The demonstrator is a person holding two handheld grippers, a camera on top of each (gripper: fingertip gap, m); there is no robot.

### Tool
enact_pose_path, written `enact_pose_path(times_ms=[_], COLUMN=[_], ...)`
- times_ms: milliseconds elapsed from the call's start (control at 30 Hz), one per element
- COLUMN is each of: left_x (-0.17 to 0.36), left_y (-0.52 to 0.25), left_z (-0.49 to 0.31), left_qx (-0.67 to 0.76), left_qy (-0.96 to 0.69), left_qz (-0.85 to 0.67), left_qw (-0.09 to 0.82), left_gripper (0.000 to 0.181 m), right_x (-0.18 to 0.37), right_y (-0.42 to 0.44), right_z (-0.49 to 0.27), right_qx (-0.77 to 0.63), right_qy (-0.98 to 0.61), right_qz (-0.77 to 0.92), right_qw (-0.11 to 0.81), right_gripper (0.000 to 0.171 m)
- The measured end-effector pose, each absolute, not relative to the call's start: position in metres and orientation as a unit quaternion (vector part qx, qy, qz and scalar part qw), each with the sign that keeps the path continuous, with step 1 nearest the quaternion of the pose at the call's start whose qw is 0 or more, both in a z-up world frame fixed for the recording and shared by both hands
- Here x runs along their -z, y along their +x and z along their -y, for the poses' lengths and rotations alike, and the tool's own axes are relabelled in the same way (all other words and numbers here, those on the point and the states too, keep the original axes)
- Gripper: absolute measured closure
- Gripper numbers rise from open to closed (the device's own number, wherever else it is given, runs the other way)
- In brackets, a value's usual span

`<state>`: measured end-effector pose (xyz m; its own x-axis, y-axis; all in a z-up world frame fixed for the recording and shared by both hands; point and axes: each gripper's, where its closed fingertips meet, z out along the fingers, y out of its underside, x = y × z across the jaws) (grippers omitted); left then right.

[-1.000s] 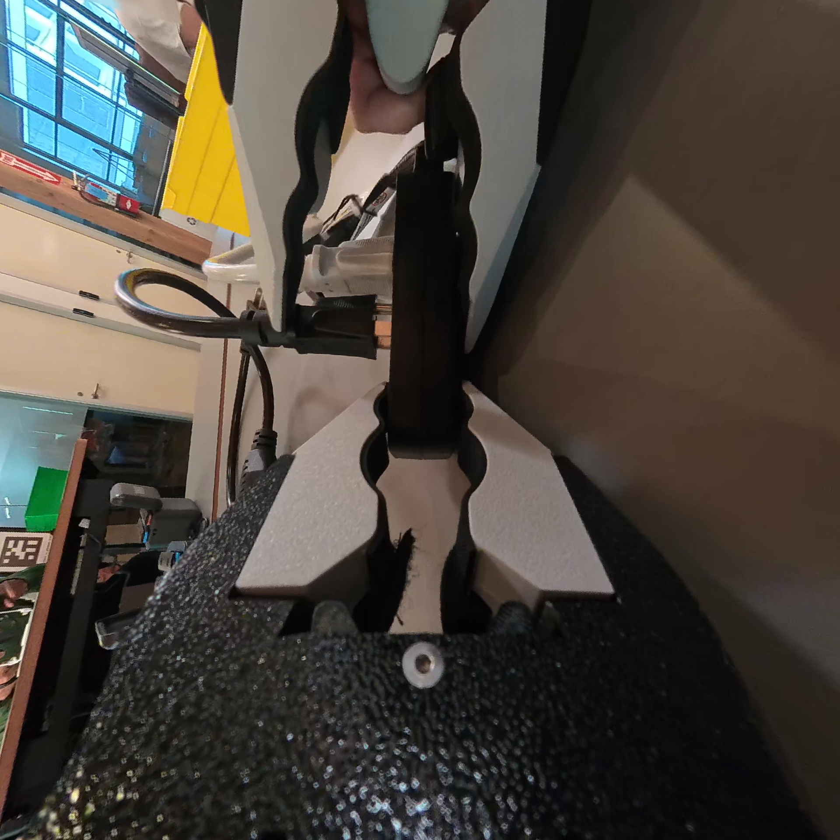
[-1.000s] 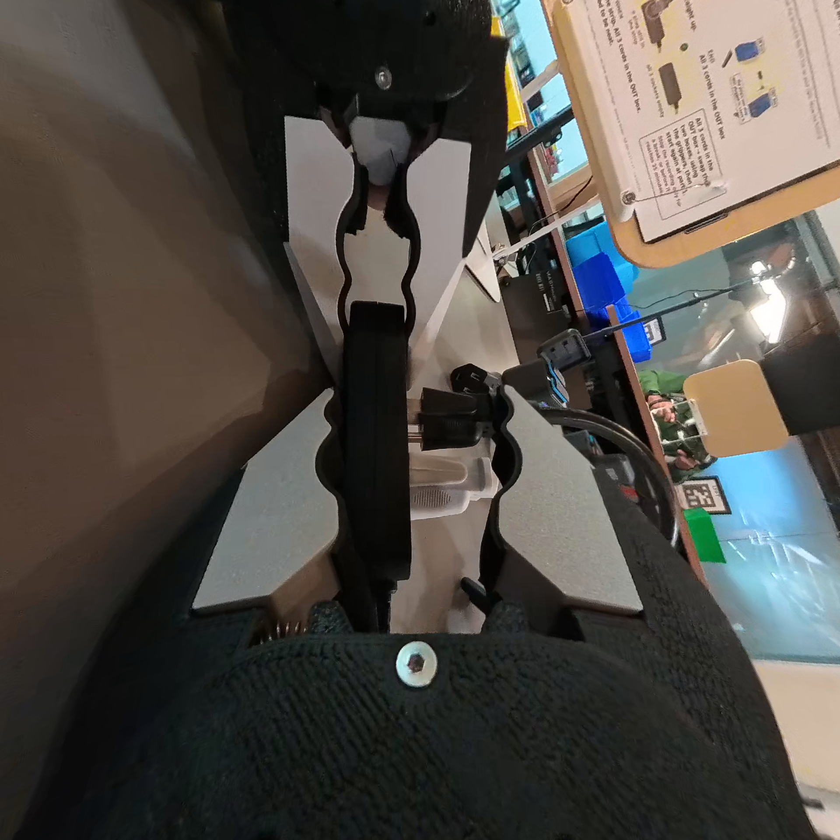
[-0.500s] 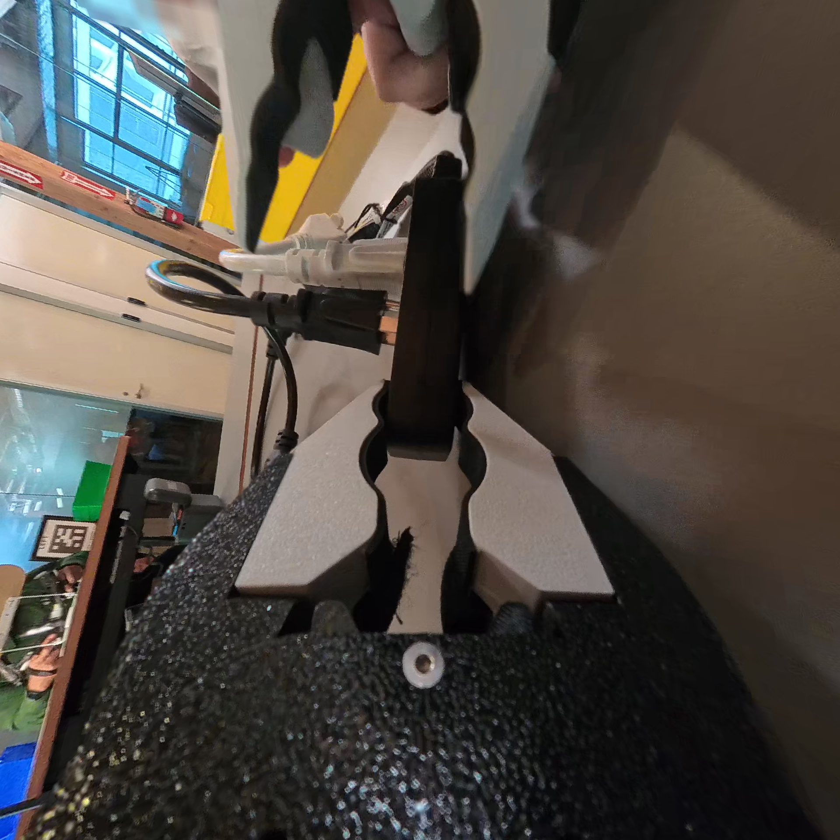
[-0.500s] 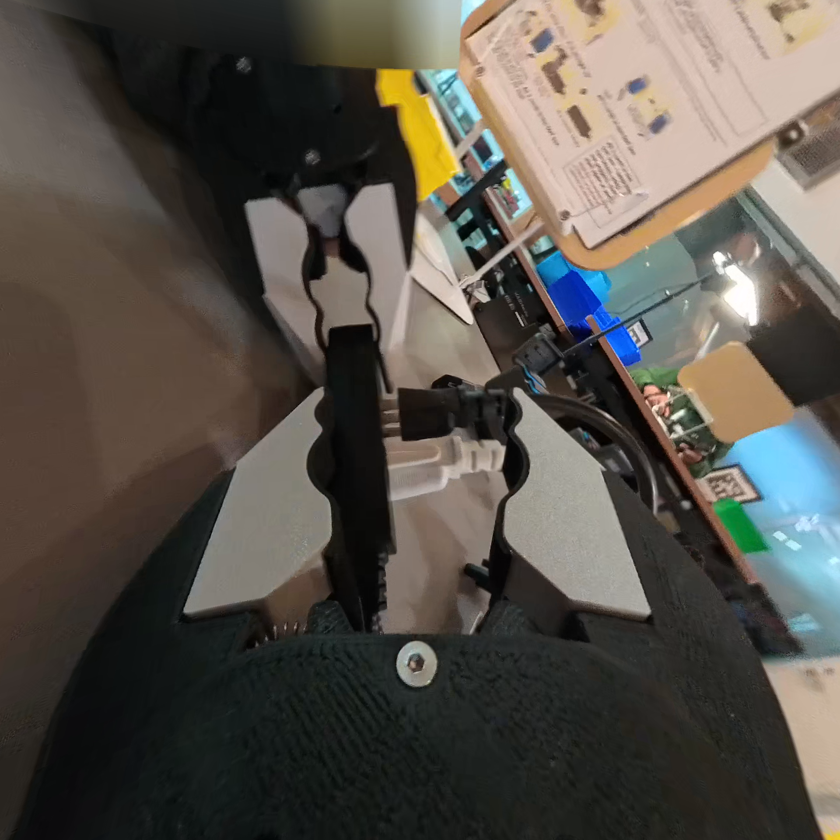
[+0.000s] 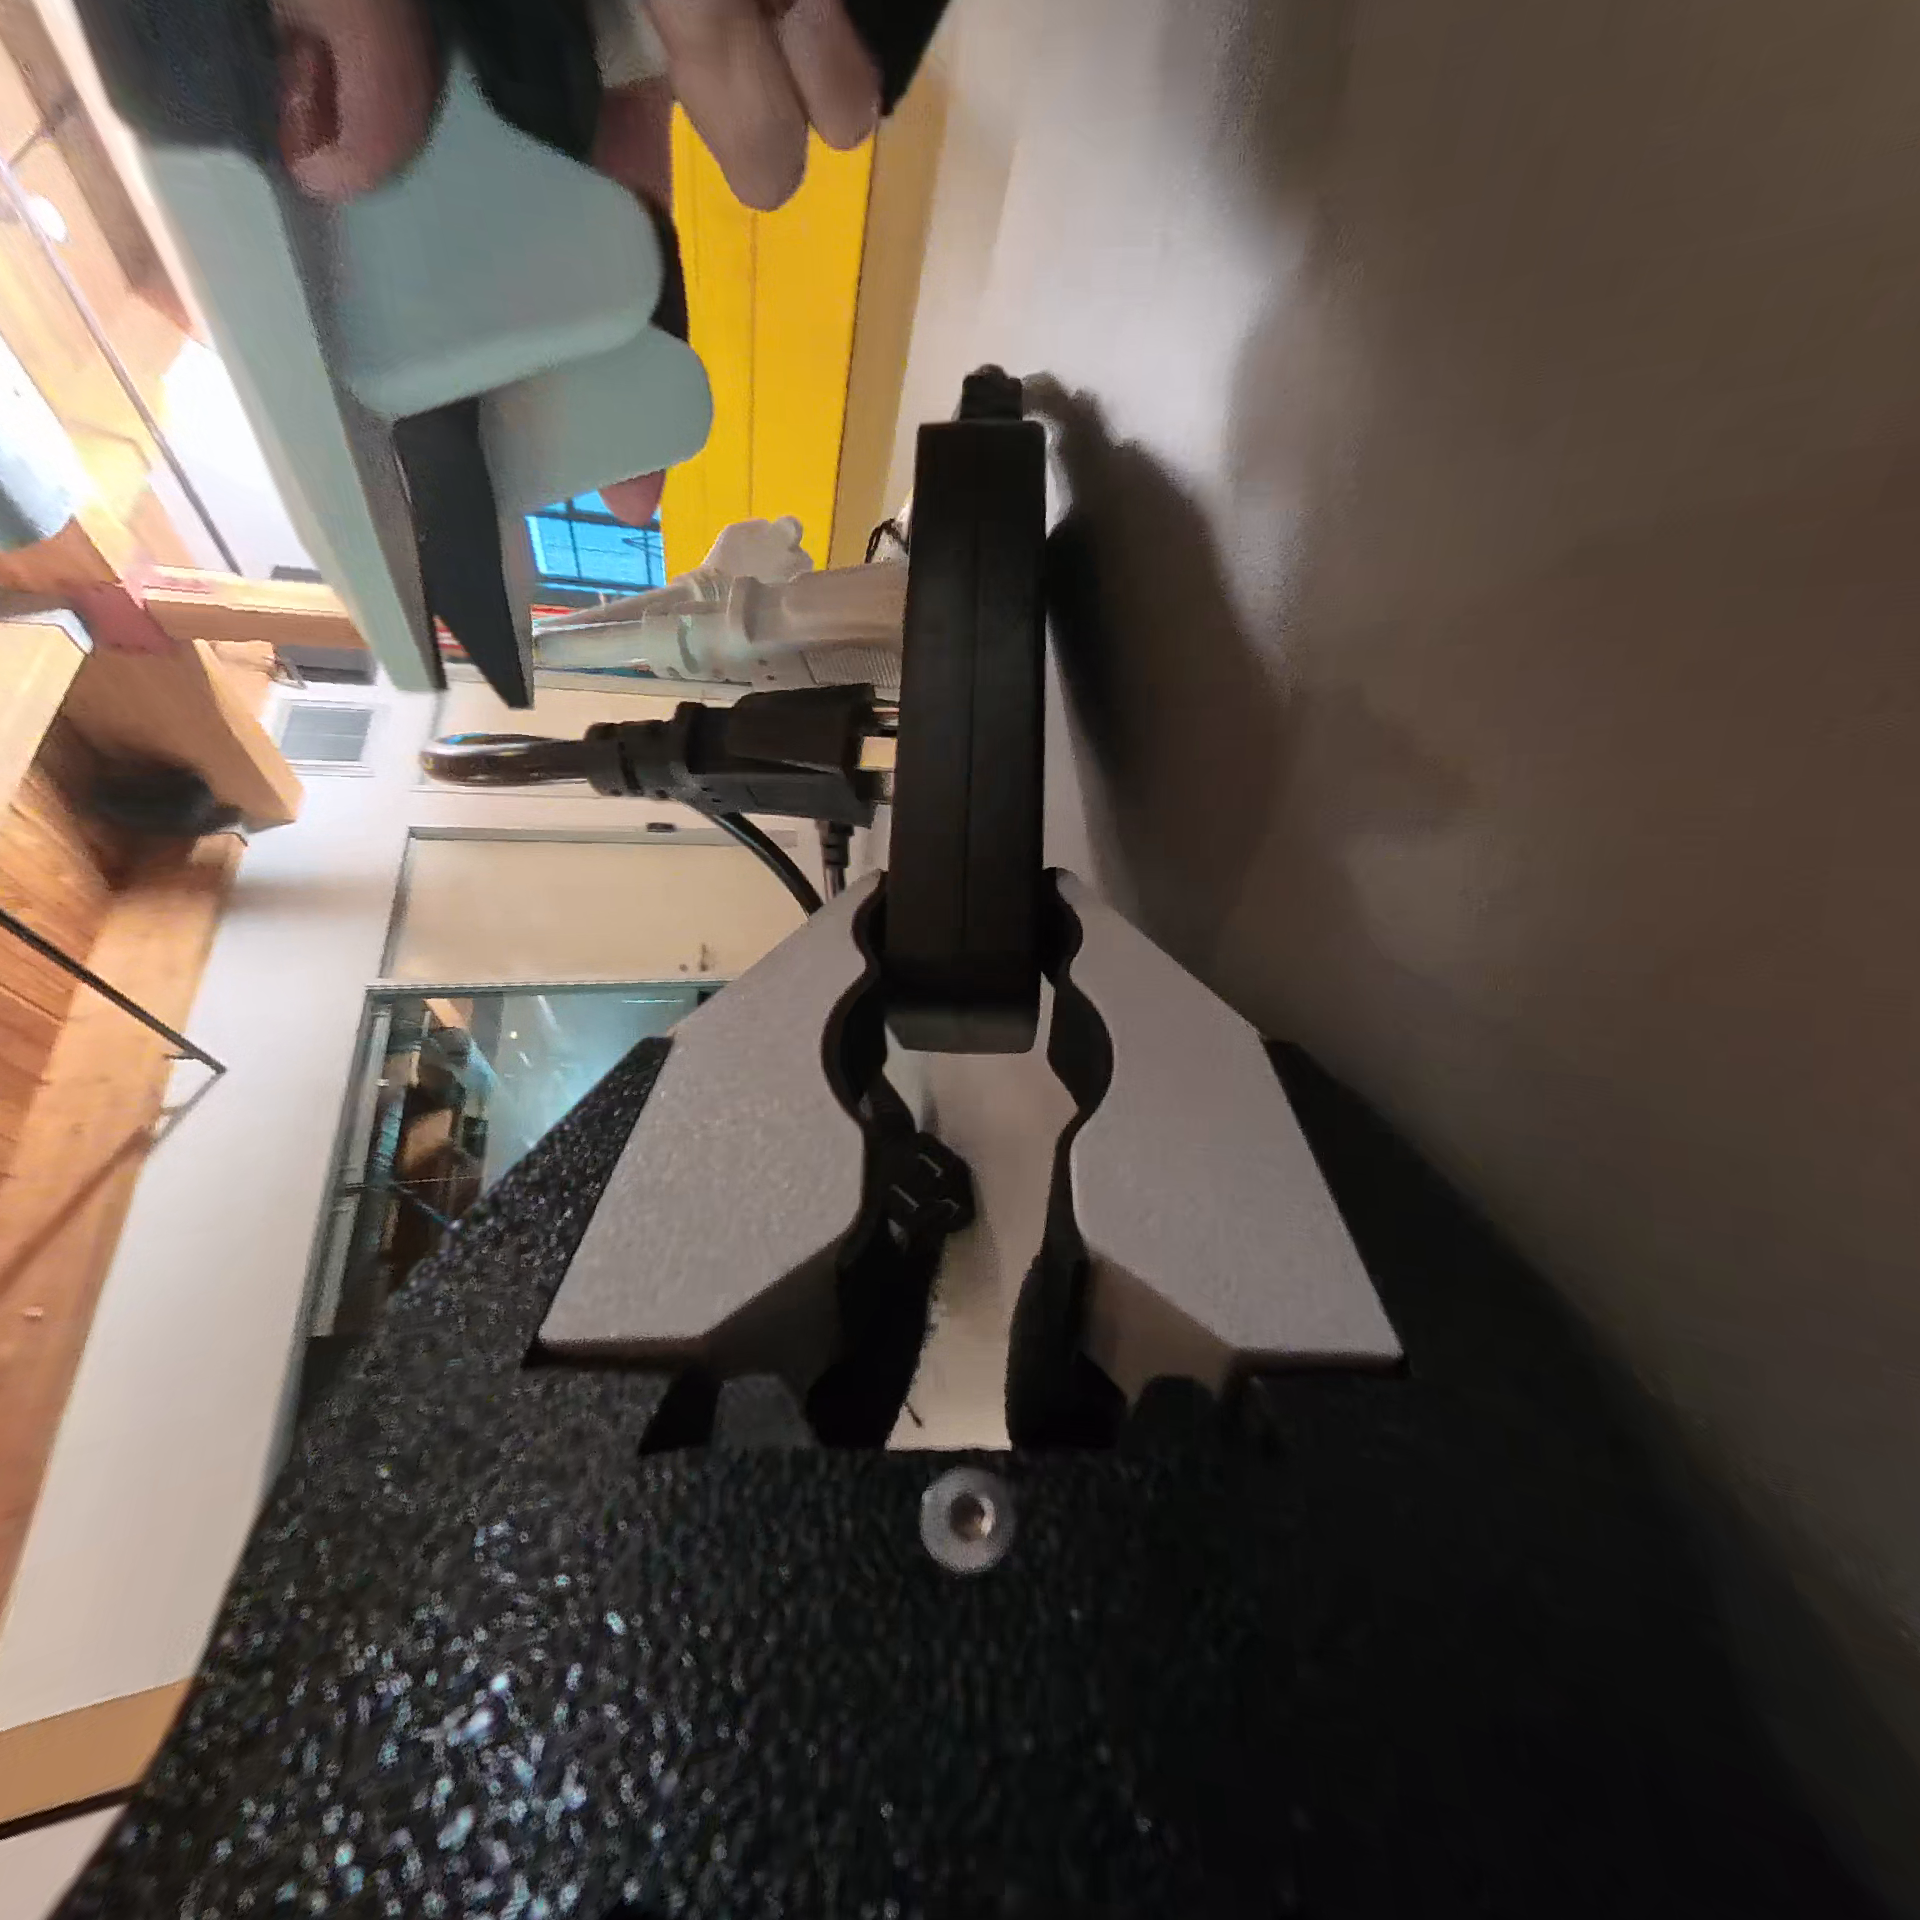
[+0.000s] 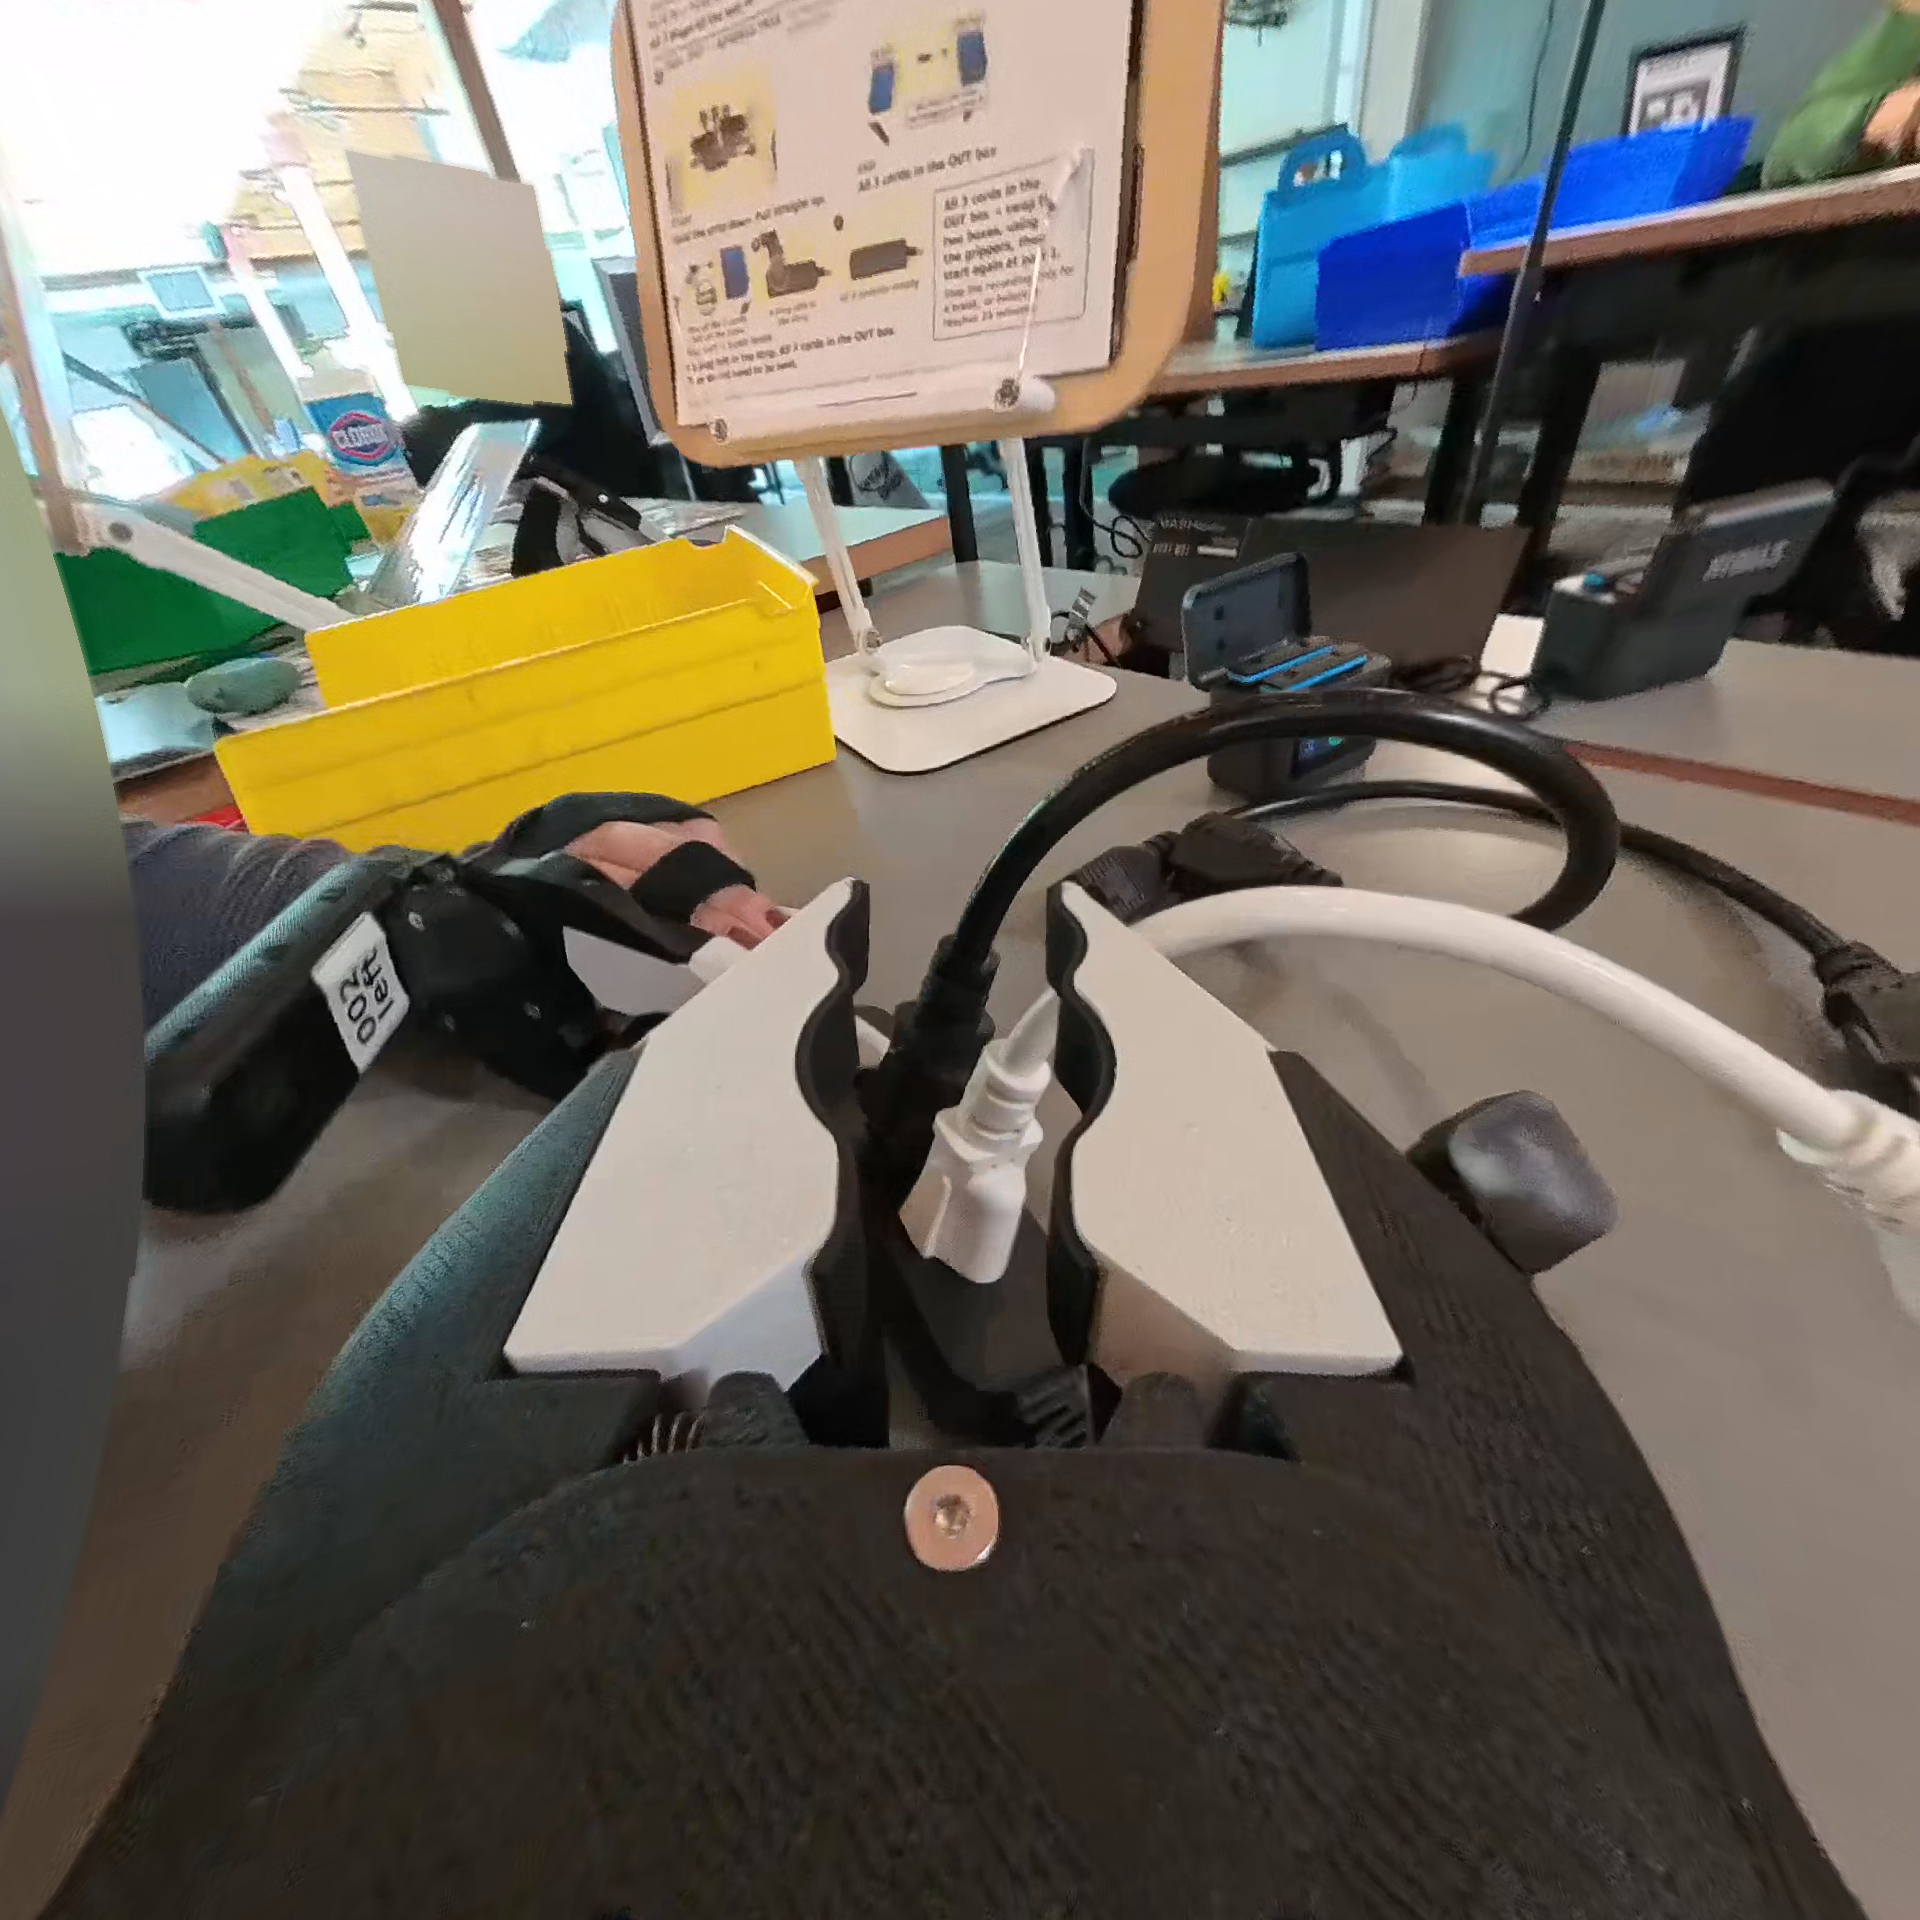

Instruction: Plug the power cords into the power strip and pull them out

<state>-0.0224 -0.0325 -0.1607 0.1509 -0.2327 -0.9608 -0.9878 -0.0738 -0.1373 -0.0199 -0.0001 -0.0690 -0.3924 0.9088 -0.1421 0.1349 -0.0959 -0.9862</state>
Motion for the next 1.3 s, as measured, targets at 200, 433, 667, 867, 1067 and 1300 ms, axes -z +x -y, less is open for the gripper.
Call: enact_pose_path(times_ms=[200, 433, 667, 867, 1067, 1300], left_x=[0.159, 0.155, 0.158, 0.162, 0.163, 0.166], left_y=[-0.024, -0.024, -0.021, -0.021, -0.021, -0.022], left_z=[0.032, 0.033, 0.033, 0.032, 0.032, 0.032], left_qx=[-0.455, -0.486, -0.467, -0.442, -0.416, -0.41], left_qy=[-0.586, -0.566, -0.592, -0.622, -0.641, -0.646], left_qz=[-0.509, -0.515, -0.498, -0.48, -0.467, -0.467], left_qw=[0.437, 0.422, 0.428, 0.433, 0.445, 0.443], left_gripper=[0.157, 0.157, 0.157, 0.157, 0.156, 0.156], right_x=[0.074, 0.087, 0.088, 0.09, 0.092, 0.094], right_y=[-0.026, -0.032, -0.031, -0.035, -0.032, -0.03], right_z=[0.004, 0.01, 0.022, 0.023, 0.015, 0.017], right_qx=[-0.494, -0.432, -0.47, -0.453, -0.477, -0.467], right_qy=[-0.49, -0.508, -0.484, -0.479, -0.487, -0.48], right_qz=[0.613, 0.62, 0.622, 0.623, 0.61, 0.61], right_qw=[0.374, 0.413, 0.397, 0.421, 0.405, 0.424], right_gripper=[0.137, 0.156, 0.161, 0.161, 0.16, 0.159])
